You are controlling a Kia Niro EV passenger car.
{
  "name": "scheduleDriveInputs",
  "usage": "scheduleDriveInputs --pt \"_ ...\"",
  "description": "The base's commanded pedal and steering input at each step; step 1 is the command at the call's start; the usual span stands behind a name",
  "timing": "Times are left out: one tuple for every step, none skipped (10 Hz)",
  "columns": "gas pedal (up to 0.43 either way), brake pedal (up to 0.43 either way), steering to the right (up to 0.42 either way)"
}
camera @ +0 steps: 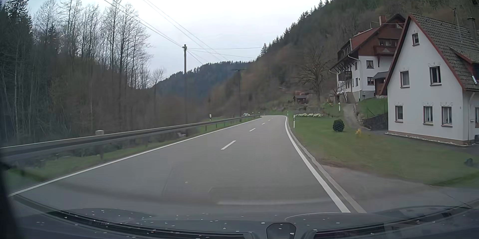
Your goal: Follow the waypoints while adhering to traffic rules and regulations
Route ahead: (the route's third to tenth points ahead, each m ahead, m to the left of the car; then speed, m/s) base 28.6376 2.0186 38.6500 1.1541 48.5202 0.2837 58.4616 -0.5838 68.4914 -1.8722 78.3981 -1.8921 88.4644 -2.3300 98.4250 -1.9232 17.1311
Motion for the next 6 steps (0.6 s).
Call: scheduleDriveInputs --pt "0.000 0.000 0.012" --pt "0.000 0.000 0.014" --pt "0.000 0.000 0.016" --pt "0.000 0.000 0.016" --pt "0.000 0.000 0.016" --pt "0.000 0.000 0.017"
